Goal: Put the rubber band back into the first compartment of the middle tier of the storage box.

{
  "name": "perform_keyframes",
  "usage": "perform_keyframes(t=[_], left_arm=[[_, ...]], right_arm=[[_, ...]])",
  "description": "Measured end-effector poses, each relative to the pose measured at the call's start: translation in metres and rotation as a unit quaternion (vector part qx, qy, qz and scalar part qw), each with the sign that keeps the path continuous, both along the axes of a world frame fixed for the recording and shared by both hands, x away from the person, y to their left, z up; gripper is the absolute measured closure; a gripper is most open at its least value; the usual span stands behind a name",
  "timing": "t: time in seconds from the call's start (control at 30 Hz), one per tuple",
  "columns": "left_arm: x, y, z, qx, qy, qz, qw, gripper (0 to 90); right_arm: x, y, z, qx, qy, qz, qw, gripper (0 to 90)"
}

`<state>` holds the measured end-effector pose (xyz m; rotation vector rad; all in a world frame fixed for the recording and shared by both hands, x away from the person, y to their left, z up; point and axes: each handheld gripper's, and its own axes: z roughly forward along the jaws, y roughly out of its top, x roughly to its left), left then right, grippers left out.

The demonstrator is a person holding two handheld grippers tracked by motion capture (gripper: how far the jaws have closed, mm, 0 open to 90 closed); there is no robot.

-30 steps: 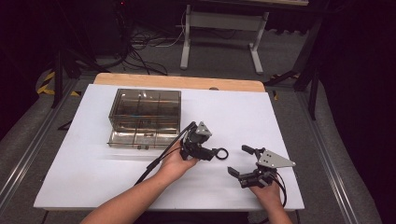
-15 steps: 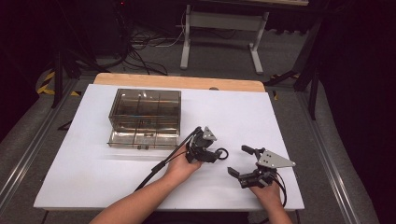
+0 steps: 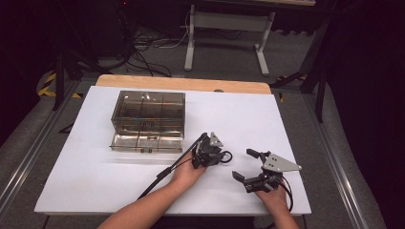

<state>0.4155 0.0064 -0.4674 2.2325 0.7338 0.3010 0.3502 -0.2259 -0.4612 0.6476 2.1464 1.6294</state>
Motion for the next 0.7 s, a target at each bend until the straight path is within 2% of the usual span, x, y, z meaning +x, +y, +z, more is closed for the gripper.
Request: perform_keyframes(t=[0.03,0.1,0.23,0.37,0.43,0.6,0.67,0.7], left_arm=[[0.000,-0.001,0.000,0.002,-0.003,-0.002,1.0000,84.3],[-0.001,-0.002,0.000,0.006,-0.006,-0.003,1.0000,86.2],[-0.003,-0.003,0.001,0.014,-0.009,-0.001,0.9999,87.4],[-0.002,-0.002,0.002,0.005,0.000,-0.002,1.0000,87.9],[-0.002,-0.002,0.004,0.001,-0.001,-0.004,1.0000,87.9],[-0.006,0.002,0.013,-0.008,-0.003,-0.011,0.9999,87.9],[-0.009,0.007,0.022,-0.005,-0.008,-0.012,0.9999,88.0],[-0.009,0.007,0.022,-0.005,-0.008,-0.012,0.9999,88.0]], right_arm=[[0.000,0.000,0.000,0.000,0.000,0.000,1.0000,2.1],[0.000,0.000,0.000,0.000,0.000,0.000,1.0000,2.1],[0.000,0.000,0.000,0.000,0.000,0.000,1.0000,2.1],[0.000,0.000,0.000,0.000,0.000,0.001,1.0000,2.1],[0.000,0.000,0.000,0.000,0.000,0.000,1.0000,2.1],[0.000,0.000,0.000,-0.001,-0.001,0.000,1.0000,2.1],[0.000,-0.001,0.000,0.000,-0.002,0.000,1.0000,2.1],[0.000,-0.001,0.000,0.000,-0.002,0.000,1.0000,2.1]])
